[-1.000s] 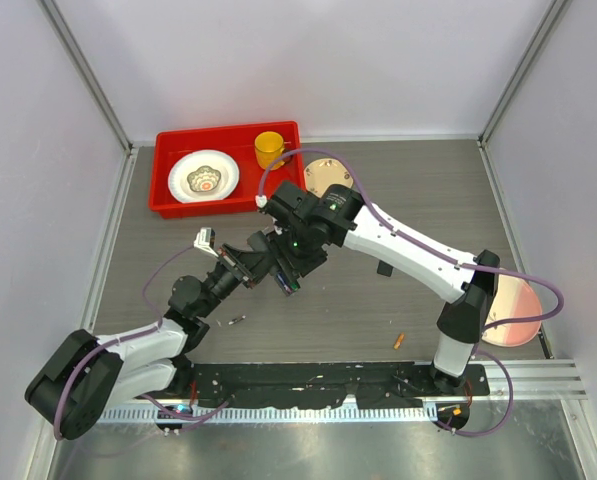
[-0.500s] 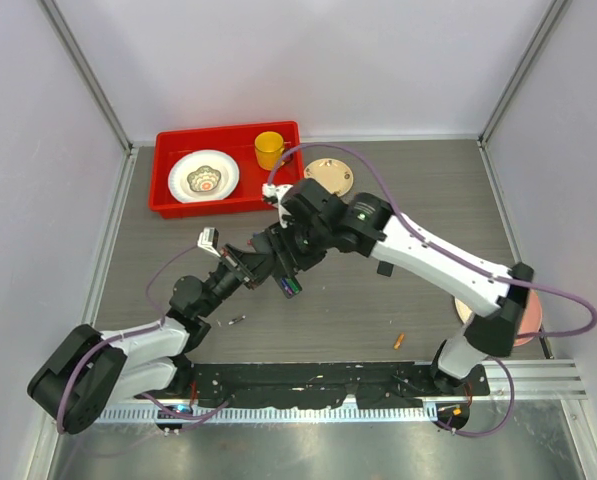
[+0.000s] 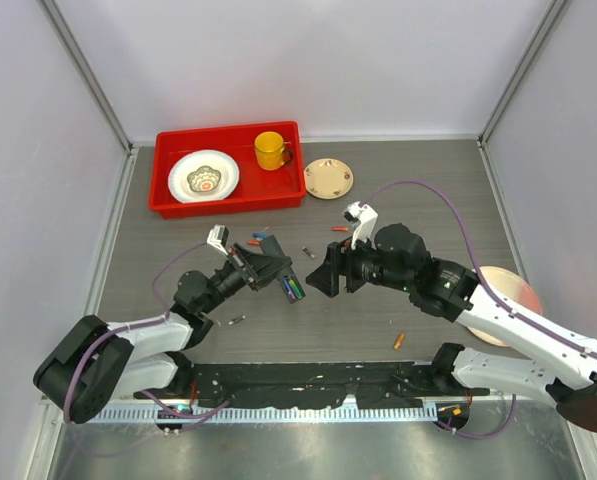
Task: Load the batteries into the remote control
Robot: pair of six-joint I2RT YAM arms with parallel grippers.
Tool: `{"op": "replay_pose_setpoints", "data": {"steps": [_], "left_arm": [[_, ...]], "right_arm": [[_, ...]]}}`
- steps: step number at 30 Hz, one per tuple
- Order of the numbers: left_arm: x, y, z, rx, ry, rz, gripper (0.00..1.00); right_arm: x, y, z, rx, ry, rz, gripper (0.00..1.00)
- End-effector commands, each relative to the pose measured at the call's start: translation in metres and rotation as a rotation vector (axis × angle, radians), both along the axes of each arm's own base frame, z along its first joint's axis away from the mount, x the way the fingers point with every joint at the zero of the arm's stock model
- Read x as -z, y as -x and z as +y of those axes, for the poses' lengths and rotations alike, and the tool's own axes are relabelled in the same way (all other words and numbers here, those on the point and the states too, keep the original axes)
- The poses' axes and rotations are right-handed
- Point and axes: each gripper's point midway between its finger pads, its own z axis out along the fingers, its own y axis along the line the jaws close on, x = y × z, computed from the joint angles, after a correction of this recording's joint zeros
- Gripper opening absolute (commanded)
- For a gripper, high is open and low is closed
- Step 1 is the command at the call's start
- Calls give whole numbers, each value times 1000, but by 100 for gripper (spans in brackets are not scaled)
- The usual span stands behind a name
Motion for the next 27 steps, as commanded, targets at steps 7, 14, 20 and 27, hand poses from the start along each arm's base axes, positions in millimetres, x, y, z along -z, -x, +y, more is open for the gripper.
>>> {"op": "replay_pose_setpoints", "data": {"steps": [7, 14, 20, 27], "left_arm": [[-41, 10, -12, 109, 78, -90, 0], [-40, 9, -13, 111, 78, -83, 0], [-42, 9, -13, 113, 82, -84, 0], [-42, 10, -13, 113, 87, -84, 0]], "right_arm": [[-15, 17, 27, -163, -263, -23, 72], [-16, 30, 33, -241, -331, -27, 71], [-8, 31, 37, -258, -315, -5, 69], [0, 29, 37, -260, -296, -9, 64]]}}
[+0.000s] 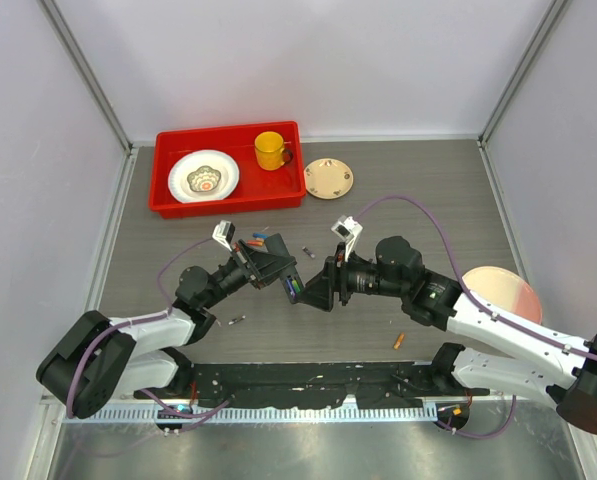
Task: Load the batteries into the remote control
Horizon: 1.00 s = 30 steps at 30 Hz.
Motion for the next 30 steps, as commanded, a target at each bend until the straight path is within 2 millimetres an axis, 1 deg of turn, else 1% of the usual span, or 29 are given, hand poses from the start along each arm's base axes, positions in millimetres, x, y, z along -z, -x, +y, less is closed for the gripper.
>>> {"op": "replay_pose_setpoints", "data": {"steps": [1, 4, 5, 11, 20, 30], "left_arm": [[-30, 4, 0, 17, 68, -79, 0], [-29, 5, 0, 19, 69, -79, 0], [-30, 5, 0, 19, 70, -83, 0], [-31, 6, 1, 21, 73, -85, 0], [-31, 7, 1, 21, 75, -88, 0], [-31, 9, 2, 22, 78, -88, 0]], "right_arm": [[-9, -2, 3, -18, -38, -41, 63], [-6, -2, 4, -25, -30, -38, 63], [-2, -3, 5, -27, -18, -29, 63], [0, -4, 6, -29, -5, -23, 63], [5, -6, 7, -27, 5, -8, 58], [8, -10, 6, -16, 5, 0, 55]]}}
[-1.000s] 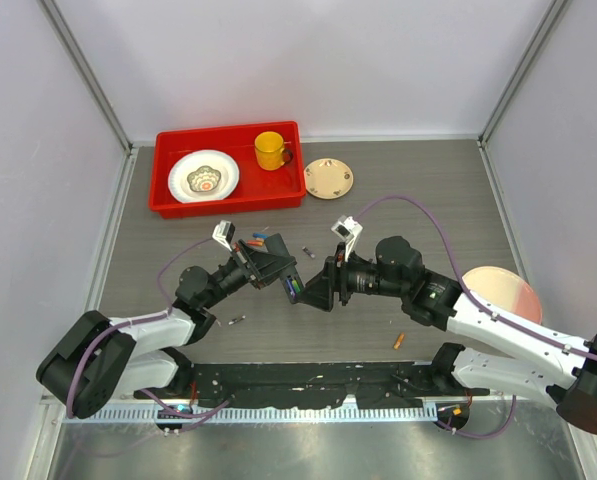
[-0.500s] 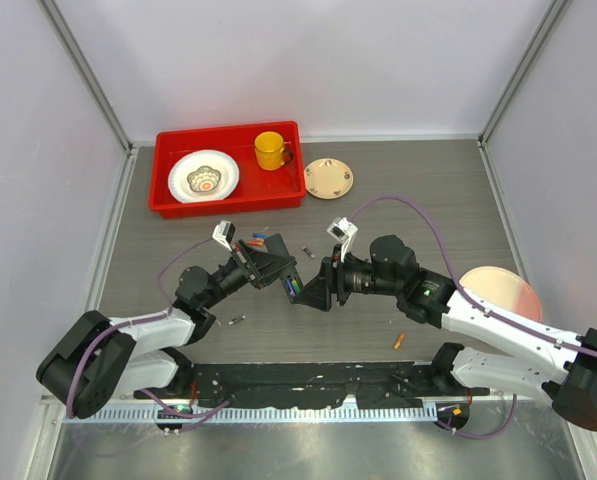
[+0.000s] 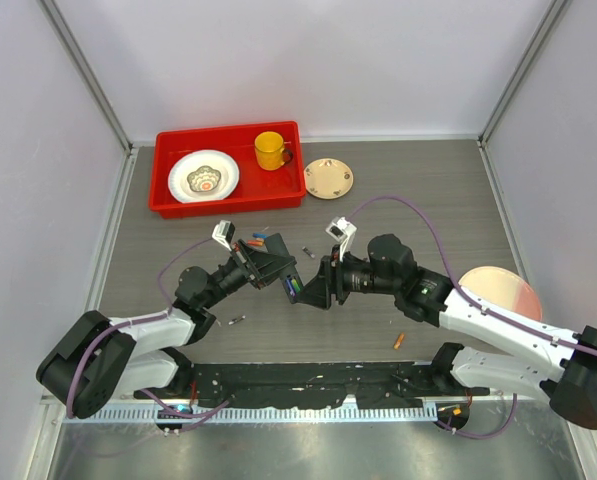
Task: Load the batteries into the remote control
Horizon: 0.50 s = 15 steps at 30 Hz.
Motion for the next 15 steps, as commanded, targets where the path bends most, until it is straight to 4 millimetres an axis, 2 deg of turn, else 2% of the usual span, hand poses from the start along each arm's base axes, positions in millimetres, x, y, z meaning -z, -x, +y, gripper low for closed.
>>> {"op": "replay_pose_setpoints", "data": {"steps": [1, 15], "left_arm": [[-28, 8, 2, 14, 64, -95, 0], [-28, 11, 3, 24, 68, -105, 0]], "right_arm": [[-12, -5, 3, -6, -41, -39, 55], [-16, -10, 5, -2, -62, -13, 55]]}}
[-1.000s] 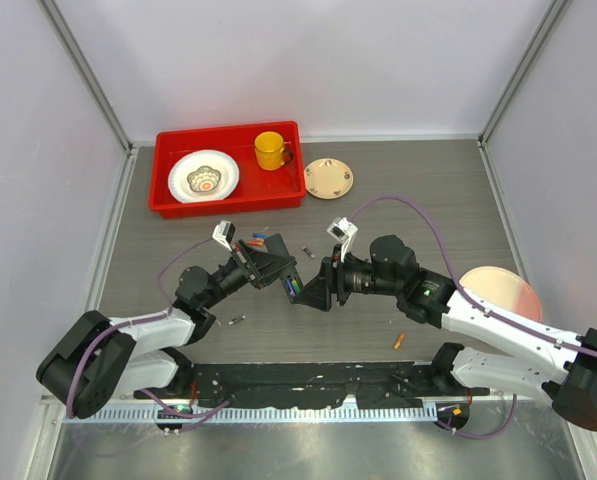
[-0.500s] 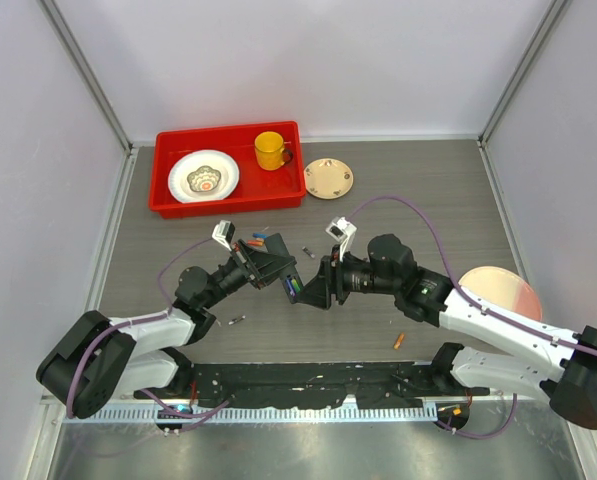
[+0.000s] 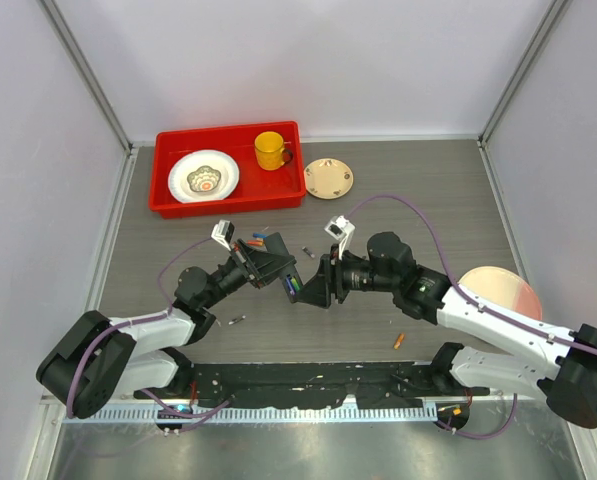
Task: Load the batteries into the remote control
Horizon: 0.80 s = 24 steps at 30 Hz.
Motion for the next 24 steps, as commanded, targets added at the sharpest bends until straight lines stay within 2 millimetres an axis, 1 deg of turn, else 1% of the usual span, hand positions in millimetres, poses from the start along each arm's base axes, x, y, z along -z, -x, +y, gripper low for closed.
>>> {"op": "replay_pose_setpoints", "data": {"steps": [1, 8, 14, 18, 24], "left_arm": [[-25, 11, 2, 25, 62, -95, 0], [-28, 14, 2, 38, 66, -109, 0], [-29, 15, 2, 45, 70, -114, 0], [-30, 16, 1, 48, 74, -118, 0], [-30, 17, 0, 54, 77, -121, 0]], "right_arm": [[-16, -8, 5, 12, -50, -29, 54], [-19, -12, 5, 16, -66, -19, 49], [-22, -13, 7, 12, -82, -11, 48], [-21, -15, 9, 8, -85, -2, 47], [-21, -17, 13, 7, -95, 12, 43]]}}
